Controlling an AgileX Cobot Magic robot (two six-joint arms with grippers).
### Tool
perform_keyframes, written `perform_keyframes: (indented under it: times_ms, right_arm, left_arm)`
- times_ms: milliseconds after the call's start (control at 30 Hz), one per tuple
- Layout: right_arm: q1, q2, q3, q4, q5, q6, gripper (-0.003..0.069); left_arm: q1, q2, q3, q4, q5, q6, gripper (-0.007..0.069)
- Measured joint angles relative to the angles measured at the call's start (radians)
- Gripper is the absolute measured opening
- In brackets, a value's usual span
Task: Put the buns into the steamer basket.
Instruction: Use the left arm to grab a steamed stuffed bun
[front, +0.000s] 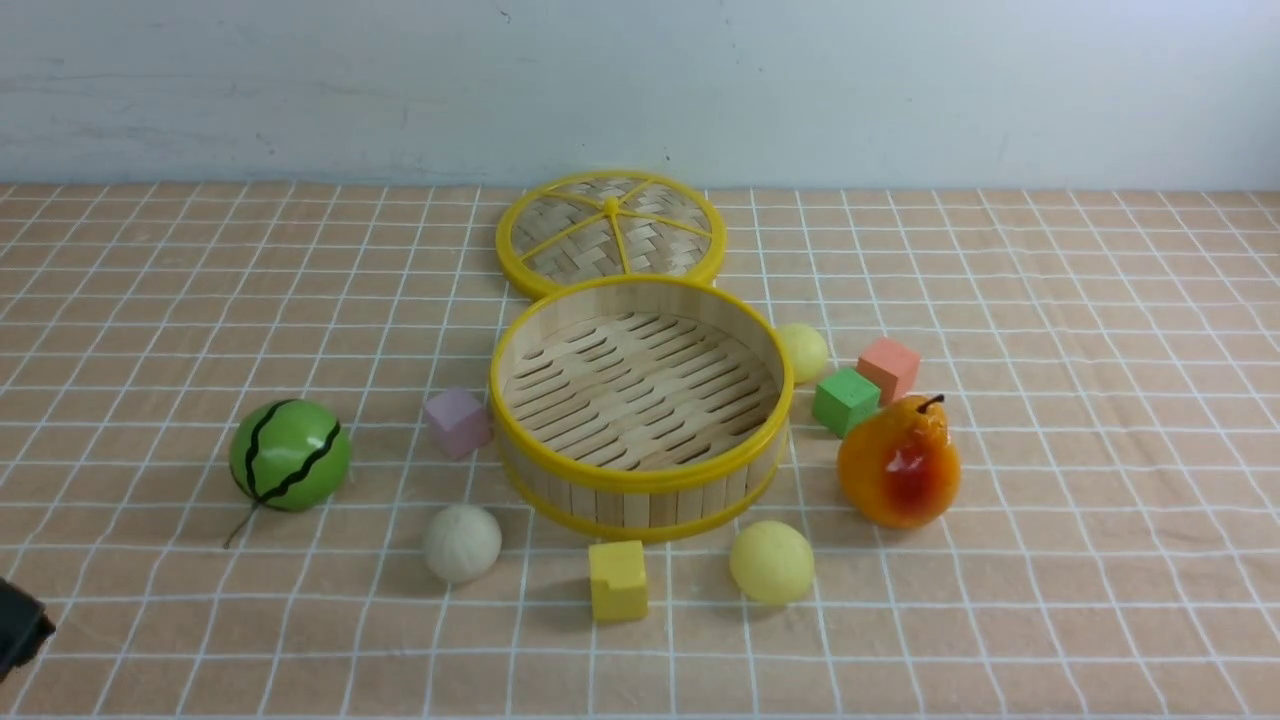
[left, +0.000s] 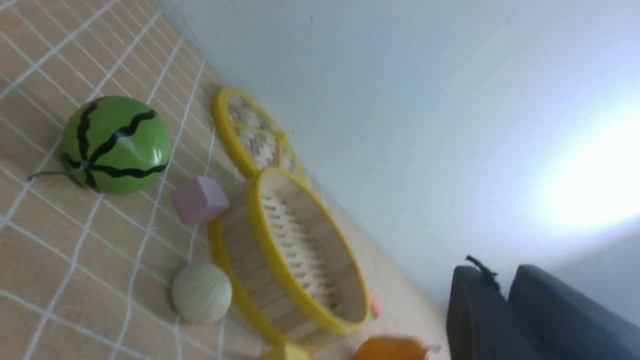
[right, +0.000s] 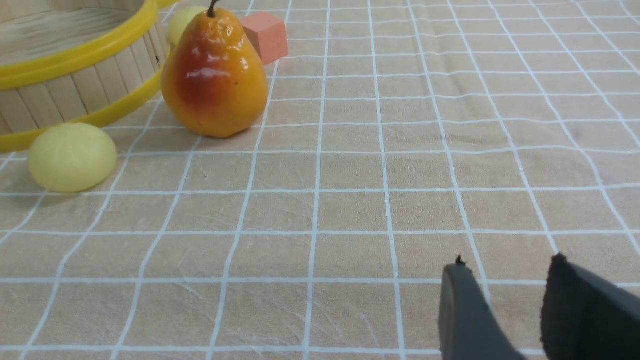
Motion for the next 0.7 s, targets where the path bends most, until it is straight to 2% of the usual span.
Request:
perform_keyframes:
  times_ms: [167,267,333,500,567,700]
  right_arm:
    - [0.000,0.000,0.000,0.000,0.000,0.000,0.0239]
    - [0.000,0.000,0.000,0.000,0.000,0.000,0.0239]
    - [0.000,0.000,0.000,0.000,0.000,0.000,0.0239]
    - [0.000,0.000,0.000,0.000,0.000,0.000,0.0239]
    - [0.000,0.000,0.000,0.000,0.000,0.000,0.0239]
    - [0.000,0.000,0.000,0.000,0.000,0.000,0.0239]
  left_arm:
    - [0.000,0.431,-0.339,0.212,0.451,0.095,0.0022]
    - [0.000,0.579,-0.444,0.285,0.572,0.108,0.0007]
    - [0.000,0.817,-0.564,0.362,0.690,0.156,-0.0013]
    - [-0.043,1.010,-0.679,0.366,0.708,0.201,-0.0013]
    - [-0.177,1.122,-0.753,0.377,0.684,0.209,-0.0013]
    - [-0.324,1.256,-0.820,0.456,0.660,0.183,-0.0013]
